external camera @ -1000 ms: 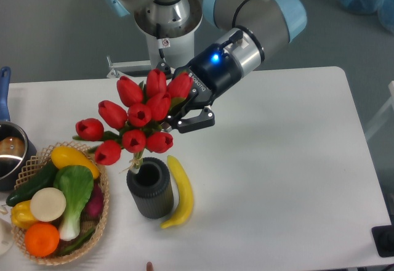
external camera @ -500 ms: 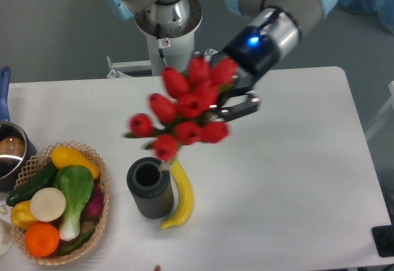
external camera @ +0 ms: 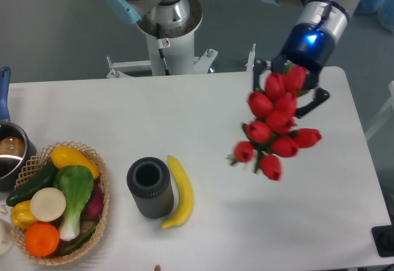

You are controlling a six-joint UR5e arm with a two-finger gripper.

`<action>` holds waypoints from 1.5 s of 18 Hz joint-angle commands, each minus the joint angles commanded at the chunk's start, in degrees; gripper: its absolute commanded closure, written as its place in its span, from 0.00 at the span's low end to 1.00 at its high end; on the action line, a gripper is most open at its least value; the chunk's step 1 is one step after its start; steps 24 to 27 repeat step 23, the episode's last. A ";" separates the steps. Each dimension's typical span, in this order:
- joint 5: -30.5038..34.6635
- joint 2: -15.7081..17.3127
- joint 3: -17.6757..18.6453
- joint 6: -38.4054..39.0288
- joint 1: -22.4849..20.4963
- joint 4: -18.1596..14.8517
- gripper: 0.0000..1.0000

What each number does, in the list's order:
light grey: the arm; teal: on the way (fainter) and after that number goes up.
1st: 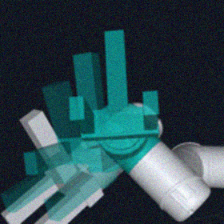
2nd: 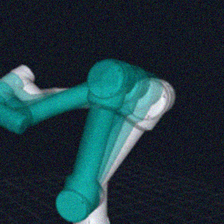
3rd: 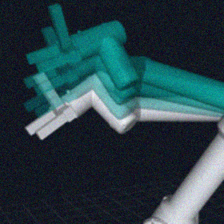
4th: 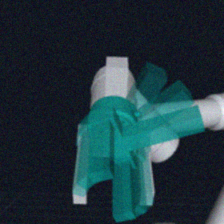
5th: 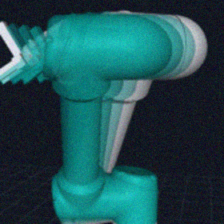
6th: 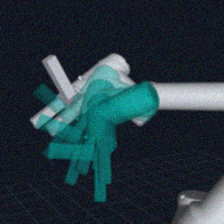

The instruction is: Pick up the flowers from the vase

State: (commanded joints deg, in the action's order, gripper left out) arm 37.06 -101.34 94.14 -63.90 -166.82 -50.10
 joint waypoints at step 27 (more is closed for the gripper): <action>15.41 -0.44 0.70 -4.22 1.84 -0.35 0.62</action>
